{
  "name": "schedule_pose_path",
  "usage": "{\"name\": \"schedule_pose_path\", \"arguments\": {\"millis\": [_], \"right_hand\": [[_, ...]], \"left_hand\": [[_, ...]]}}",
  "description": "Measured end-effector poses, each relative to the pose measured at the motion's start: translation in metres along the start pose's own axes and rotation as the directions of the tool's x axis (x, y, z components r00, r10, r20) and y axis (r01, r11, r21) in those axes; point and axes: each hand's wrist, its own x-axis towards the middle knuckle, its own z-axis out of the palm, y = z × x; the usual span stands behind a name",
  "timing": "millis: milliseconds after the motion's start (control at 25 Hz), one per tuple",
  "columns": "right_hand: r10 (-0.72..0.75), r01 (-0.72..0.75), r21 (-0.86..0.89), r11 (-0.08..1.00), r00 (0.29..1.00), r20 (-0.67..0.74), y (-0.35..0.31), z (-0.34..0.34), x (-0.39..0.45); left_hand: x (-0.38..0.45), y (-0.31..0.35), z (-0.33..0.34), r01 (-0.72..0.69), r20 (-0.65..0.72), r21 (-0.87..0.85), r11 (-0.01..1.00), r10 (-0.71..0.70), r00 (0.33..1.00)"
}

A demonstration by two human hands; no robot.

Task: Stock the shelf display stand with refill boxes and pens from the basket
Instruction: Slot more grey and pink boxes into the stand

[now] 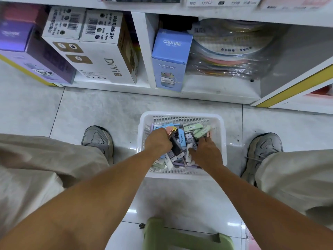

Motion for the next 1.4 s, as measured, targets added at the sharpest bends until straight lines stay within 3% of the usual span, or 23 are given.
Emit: {"name": "schedule_pose_path", "arguments": {"millis": [120,280,440,600,720,840,1000,1120,1200,1280,1400], "right_hand": [[0.015,-0.021,0.06,0.998,0.996,0.091,-0.002,-0.001,0.003],[0.014,-0.022,0.089,0.996,0.996,0.089,-0.005,0.0,0.001],[0.002,-0.013,0.1,0.995,0.994,0.108,-0.005,0.001,0.0],[-0.008,0.003,0.094,0.996,0.999,0.054,-0.004,0.004,-0.004],[0.006,-0.008,0.103,0.995,1.0,0.018,-0.006,0.007,-0.003],[0.019,-0.02,0.136,0.991,1.0,0.008,-0.007,0.008,0.003],[0.008,-0.011,0.26,0.965,1.0,0.01,-0.002,0.008,0.007],[-0.002,-0.01,0.284,0.959,0.999,0.041,-0.002,0.006,0.007],[-0.003,-0.014,0.277,0.961,0.998,0.062,-0.001,0.002,0.007],[0.004,-0.014,0.238,0.971,0.999,0.046,-0.001,-0.007,0.006],[0.026,-0.035,0.276,0.96,0.999,0.036,-0.009,-0.033,0.008]], "left_hand": [[-0.003,-0.005,-0.015,-0.226,0.18,0.246,0.943,0.184,0.966],[-0.012,-0.011,-0.02,-0.514,0.417,0.482,0.709,0.33,0.847],[-0.029,-0.021,-0.001,-0.521,0.343,0.668,0.531,0.402,0.849],[-0.032,-0.035,0.011,-0.55,0.278,0.745,0.379,0.573,0.771],[-0.026,-0.036,0.013,-0.553,0.254,0.765,0.331,0.634,0.731],[-0.009,-0.029,0.004,-0.647,0.32,0.672,0.36,0.647,0.693],[0.005,-0.022,-0.003,-0.651,0.345,0.543,0.53,0.566,0.749],[0.007,-0.022,-0.003,-0.536,0.211,0.38,0.754,0.494,0.844],[0.006,-0.017,-0.01,-0.4,0.148,0.101,0.911,0.384,0.911],[0.002,-0.01,-0.021,-0.241,0.151,-0.194,0.951,0.272,0.951],[-0.01,0.003,-0.043,-0.093,0.23,-0.459,0.883,0.219,0.948]]}}
